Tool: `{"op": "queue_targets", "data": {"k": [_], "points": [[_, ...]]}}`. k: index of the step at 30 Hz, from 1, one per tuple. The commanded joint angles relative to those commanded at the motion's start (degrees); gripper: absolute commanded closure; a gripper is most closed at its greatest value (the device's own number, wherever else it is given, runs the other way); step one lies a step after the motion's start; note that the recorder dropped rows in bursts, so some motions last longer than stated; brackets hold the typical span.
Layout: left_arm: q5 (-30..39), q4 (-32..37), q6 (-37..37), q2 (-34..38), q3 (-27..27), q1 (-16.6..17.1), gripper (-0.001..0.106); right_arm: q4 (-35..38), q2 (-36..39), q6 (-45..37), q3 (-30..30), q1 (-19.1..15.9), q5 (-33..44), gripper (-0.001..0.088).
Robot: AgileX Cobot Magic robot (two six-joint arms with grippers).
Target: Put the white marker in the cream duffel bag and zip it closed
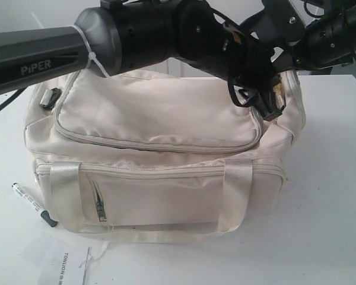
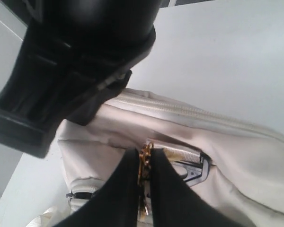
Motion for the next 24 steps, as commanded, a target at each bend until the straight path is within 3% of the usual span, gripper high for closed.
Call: {"op": "queue_targets", "data": {"k": [12, 24], "points": [[0.59, 1.3, 0.11, -0.2, 0.0, -2.17, 0.105, -0.11, 0.0, 1.11, 0.0, 0.0, -0.24, 0.0868], [8.55, 2.12, -0.01, -1.99, 0.0, -2.78, 0.105, -0.01, 0.0, 1.1, 0.0, 0.0, -1.14, 0.0868]]}}
